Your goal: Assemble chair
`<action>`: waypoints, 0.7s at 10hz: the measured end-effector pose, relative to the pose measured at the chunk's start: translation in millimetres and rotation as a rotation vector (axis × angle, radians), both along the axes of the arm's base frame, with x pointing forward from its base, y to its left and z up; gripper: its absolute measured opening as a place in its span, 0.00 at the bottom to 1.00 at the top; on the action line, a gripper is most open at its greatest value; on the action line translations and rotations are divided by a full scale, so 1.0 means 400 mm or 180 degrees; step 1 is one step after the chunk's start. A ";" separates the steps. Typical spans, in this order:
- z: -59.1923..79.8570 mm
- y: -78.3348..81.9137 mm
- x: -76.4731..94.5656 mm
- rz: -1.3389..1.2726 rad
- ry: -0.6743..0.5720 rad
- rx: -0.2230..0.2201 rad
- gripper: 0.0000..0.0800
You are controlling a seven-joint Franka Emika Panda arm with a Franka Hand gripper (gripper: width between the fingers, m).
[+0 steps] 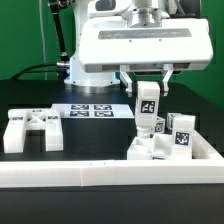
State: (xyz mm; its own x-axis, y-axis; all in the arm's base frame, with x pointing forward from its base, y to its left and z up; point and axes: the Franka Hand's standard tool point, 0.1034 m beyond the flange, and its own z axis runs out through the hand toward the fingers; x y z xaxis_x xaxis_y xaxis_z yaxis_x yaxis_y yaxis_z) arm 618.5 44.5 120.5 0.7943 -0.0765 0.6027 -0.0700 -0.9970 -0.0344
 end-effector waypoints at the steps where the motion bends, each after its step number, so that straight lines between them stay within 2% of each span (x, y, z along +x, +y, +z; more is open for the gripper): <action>1: -0.009 -0.002 -0.003 0.0008 0.0019 -0.0012 0.37; 4: -0.044 -0.006 -0.016 0.0041 0.0090 -0.0056 0.37; 7: -0.065 -0.007 -0.023 0.0048 0.0134 -0.0069 0.37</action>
Offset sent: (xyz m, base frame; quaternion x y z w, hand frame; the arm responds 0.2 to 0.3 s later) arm -0.0021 -0.0039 -0.0118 -0.0063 0.0161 -0.0049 0.9998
